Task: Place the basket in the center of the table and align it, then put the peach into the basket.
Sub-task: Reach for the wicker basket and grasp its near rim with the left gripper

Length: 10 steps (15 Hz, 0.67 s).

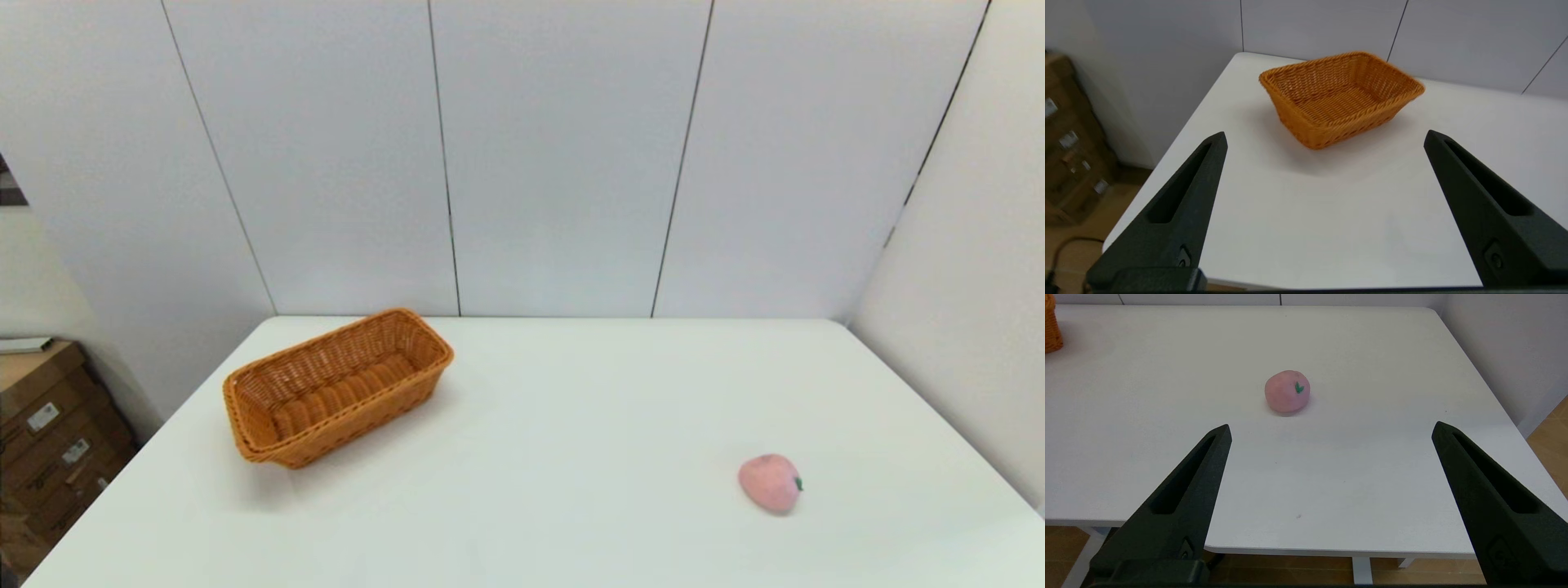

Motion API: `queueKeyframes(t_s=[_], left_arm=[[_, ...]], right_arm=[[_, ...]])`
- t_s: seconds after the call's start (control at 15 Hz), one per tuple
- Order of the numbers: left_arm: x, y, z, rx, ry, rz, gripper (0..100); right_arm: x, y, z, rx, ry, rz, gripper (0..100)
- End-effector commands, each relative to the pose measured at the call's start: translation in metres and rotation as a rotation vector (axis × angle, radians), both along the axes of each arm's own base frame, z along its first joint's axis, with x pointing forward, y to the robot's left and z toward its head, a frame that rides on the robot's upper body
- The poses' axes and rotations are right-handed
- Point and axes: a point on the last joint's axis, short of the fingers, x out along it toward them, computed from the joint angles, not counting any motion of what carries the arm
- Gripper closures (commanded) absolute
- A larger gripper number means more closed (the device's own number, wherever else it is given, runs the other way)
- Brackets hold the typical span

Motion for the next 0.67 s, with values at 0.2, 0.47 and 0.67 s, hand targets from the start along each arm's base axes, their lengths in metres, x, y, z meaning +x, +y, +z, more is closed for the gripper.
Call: queueKeyframes(t_s=[0.2, 0.47, 0.67], left_arm=[[0.220, 0.011, 0.088, -0.278, 0.451, 0.159, 0], [0.317, 0.027, 0.040, -0.397, 0.738, 0.288, 0], [0.359, 0.034, 0.005, -0.445, 0.878, 0.347, 0]], right_arm=[[0.000, 0.000, 0.000, -0.001, 0.000, -0.001, 0], [0.000, 0.000, 0.000, -0.001, 0.000, -0.001, 0], [0.000, 0.000, 0.000, 0.001, 0.000, -0.003, 0]])
